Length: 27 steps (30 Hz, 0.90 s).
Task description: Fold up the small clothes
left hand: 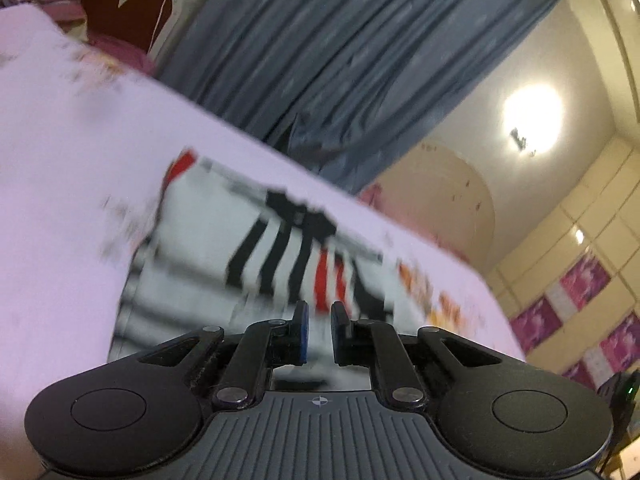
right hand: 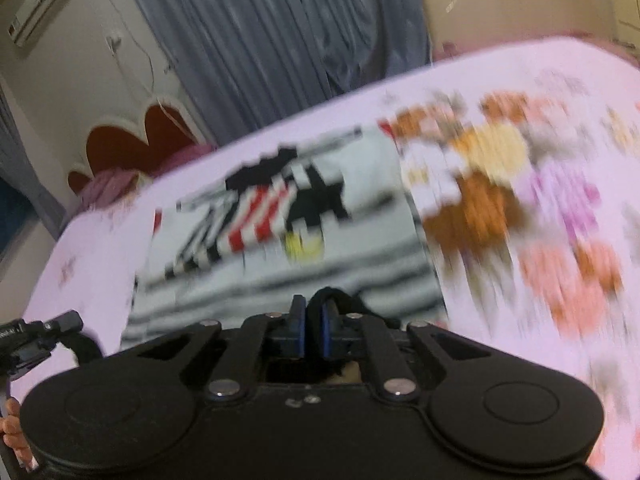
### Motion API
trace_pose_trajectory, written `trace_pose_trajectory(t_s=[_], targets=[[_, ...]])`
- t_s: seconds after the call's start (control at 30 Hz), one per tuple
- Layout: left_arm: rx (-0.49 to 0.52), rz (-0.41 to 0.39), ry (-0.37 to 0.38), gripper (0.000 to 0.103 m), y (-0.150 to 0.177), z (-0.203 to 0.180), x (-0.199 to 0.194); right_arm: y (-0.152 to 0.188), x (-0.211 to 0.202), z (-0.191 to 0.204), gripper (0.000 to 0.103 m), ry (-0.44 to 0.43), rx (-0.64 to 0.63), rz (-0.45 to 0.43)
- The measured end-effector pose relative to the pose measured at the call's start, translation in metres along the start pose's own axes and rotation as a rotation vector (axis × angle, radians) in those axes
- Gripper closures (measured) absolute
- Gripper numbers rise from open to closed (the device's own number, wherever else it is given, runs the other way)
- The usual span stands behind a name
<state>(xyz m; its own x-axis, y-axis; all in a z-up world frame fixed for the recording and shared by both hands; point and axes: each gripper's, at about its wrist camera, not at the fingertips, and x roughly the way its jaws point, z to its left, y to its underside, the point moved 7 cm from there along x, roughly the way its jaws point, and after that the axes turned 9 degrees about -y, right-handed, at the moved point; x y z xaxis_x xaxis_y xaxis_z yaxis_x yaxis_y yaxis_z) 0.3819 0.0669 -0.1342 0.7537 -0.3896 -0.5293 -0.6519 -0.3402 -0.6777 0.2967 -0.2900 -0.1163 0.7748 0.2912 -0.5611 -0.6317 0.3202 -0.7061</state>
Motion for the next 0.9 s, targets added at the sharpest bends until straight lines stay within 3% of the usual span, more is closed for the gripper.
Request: trace_pose_trajectory(t_s=[0.1, 0.23, 0.37, 0.43, 0.57, 0.6, 0.63, 0.67, 0.73, 0.9], targets=[[0.041, -0.037, -0.027, 0.092, -0.032, -0.004, 0.036, -0.036, 0.035, -0.001, 0.099, -0.017, -0.005, -0.018], [0.13, 0.014, -0.063, 0.092, -0.039, 0.0, 0.059, -0.047, 0.07, -0.001, 0.099, -0.013, -0.065, 0.044], [0.176, 0.179, -0.055, 0.092, -0.009, 0.015, 0.069, -0.032, 0.079, -0.011, 0.099, 0.035, -0.13, 0.096], [0.181, 0.24, -0.048, 0.092, 0.009, 0.021, 0.068, -0.028, 0.084, -0.02, 0.086, 0.024, -0.094, 0.124], [0.174, 0.323, -0.031, 0.09, 0.042, 0.032, 0.057, -0.015, 0.077, -0.023, 0.078, -0.013, -0.109, 0.16], [0.167, 0.338, -0.03, 0.088, 0.048, 0.035, 0.054, -0.009, 0.075, -0.023, 0.065, -0.022, -0.114, 0.179], [0.159, 0.346, -0.032, 0.075, 0.053, 0.038, 0.052, -0.004, 0.075, -0.024, 0.045, -0.029, -0.12, 0.191], [0.156, 0.349, -0.034, 0.053, 0.057, 0.04, 0.048, 0.0, 0.073, -0.023, 0.037, -0.031, -0.131, 0.198], [0.169, 0.336, -0.029, 0.034, 0.065, 0.04, 0.041, 0.013, 0.072, -0.02, 0.035, -0.032, -0.166, 0.225], [0.249, 0.354, -0.061, 0.034, 0.081, 0.035, 0.041, 0.035, 0.086, -0.018, 0.041, -0.024, -0.204, 0.293]])
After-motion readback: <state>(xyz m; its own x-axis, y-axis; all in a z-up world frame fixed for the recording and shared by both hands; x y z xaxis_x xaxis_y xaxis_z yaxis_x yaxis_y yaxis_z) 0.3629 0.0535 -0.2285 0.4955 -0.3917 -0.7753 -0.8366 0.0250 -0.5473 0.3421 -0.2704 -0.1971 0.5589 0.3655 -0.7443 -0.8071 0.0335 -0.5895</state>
